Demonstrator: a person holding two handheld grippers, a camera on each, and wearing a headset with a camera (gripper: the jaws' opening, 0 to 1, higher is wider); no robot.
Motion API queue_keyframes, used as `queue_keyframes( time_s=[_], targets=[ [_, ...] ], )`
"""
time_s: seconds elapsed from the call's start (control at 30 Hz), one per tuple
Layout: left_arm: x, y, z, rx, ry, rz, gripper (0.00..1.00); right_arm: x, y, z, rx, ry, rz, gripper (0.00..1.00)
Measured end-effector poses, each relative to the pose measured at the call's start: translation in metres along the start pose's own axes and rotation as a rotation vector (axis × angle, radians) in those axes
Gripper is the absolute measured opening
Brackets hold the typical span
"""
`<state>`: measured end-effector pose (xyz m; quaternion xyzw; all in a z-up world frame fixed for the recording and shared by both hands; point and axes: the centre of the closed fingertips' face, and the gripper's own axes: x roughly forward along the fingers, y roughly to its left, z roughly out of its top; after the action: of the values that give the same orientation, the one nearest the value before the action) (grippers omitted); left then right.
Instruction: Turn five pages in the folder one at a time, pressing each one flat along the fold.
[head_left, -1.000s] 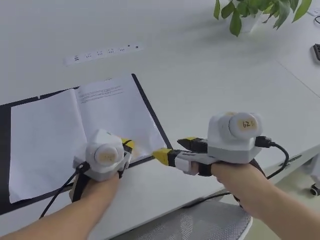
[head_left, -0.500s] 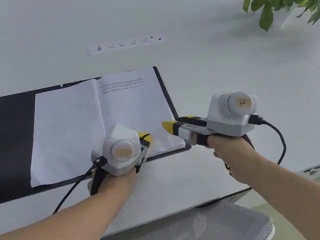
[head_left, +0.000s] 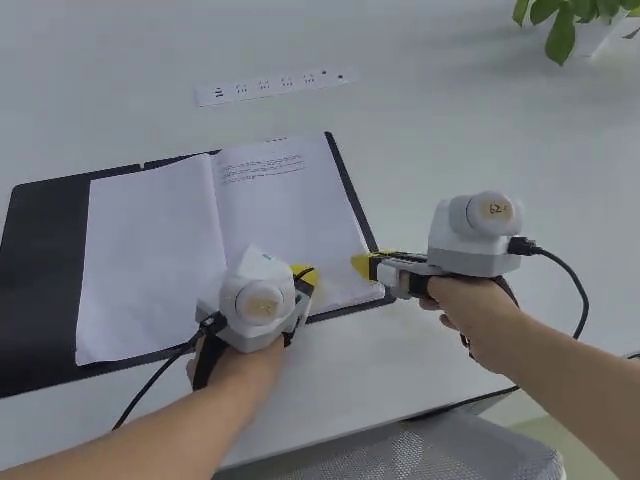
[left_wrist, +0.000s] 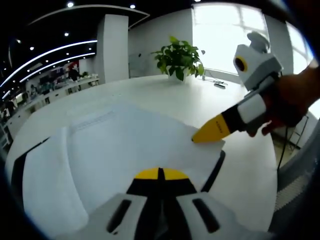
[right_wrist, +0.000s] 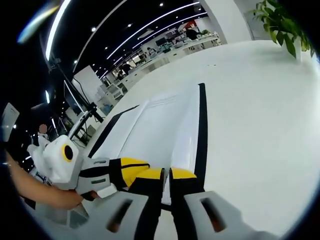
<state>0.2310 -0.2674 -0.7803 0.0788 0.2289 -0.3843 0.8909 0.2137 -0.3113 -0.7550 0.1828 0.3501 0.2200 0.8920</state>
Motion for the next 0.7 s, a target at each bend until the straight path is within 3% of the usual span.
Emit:
queue_keyframes(
  time_s=[0.3, 0.37, 0.43, 0.53, 0.7],
  targets=[
    [0.0, -0.001, 0.001, -0.022, -0.001, -0.001, 0.0, -0.001, 0.003, 0.004, -0.032, -0.019, -0.011, 0.0],
    [-0.001, -0.001, 0.001, -0.079, 0.001, -0.004, 0.0, -0.001, 0.003, 0.006, -0.031, -0.028, -0.012, 0.0],
    [-0.002, -0.004, 0.002, -0.071, 0.003, -0.024, 0.04, -0.001, 0.003, 0.006, -0.02, -0.034, -0.015, 0.0],
    [-0.007, -0.007, 0.002, -0.084, 0.011, -0.035, 0.09, -0.002, 0.004, 0.008, -0.017, -0.043, -0.017, 0.0],
    [-0.022, 0.0, 0.0, -0.079, 0.014, -0.023, 0.11, -0.005, 0.01, 0.016, 0.005, -0.068, -0.009, 0.0]
  ],
)
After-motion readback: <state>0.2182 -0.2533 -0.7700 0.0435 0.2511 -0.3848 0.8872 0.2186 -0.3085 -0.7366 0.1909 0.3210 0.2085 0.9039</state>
